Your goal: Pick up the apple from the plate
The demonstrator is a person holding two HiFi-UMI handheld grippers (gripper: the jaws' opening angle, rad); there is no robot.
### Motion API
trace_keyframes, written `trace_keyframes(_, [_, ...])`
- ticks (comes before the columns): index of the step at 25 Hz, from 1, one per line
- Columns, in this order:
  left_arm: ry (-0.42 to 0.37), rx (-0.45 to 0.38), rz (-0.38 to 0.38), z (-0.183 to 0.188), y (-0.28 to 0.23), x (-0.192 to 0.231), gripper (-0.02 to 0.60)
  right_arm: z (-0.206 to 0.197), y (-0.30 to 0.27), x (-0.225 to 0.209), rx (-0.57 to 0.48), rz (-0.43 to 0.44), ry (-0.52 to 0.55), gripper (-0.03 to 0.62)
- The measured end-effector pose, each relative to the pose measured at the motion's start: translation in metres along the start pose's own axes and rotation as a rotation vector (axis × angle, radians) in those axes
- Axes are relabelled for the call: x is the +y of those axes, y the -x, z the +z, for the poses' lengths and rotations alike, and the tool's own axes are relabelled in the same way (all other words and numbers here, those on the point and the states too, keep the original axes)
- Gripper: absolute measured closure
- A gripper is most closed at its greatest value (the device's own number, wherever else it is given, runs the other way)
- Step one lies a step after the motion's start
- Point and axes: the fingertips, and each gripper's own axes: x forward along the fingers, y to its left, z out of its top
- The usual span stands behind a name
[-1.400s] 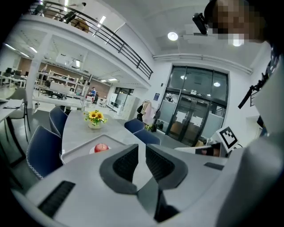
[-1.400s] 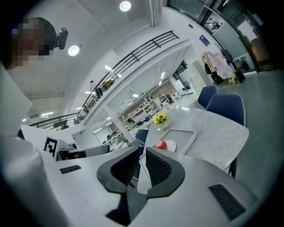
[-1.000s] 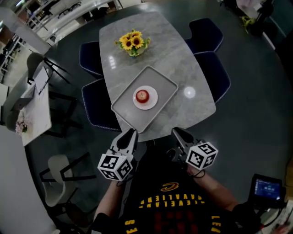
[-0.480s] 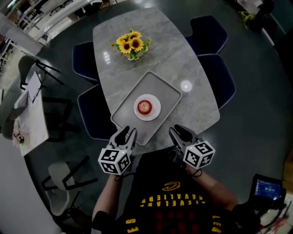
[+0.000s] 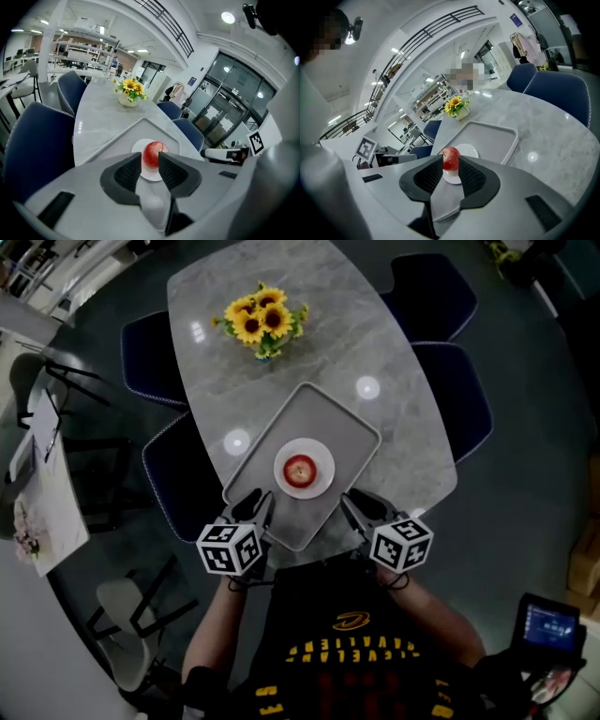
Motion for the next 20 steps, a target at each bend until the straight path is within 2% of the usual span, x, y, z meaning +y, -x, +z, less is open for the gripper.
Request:
trace_keyframes(10, [0.036,0.113,-0.019,-0.012,-0.05,0.026,0.468,-0.027,-0.041,-0.042,0.112,-0.111,-0.083,0.49])
trace_keyframes(17, [0.107,0.162,-0.031,-0.019,-0.084,0.046,0.469,-0.034,-0.075,-0.065,0.157,-0.16,-0.128,0.49])
trace_keyframes(20, [0.099,0.187,-0.04,-0.021,-0.089,0.048,0.469,-0.036,-0.081,-0.069,0.17,-0.18,-0.145,0.491])
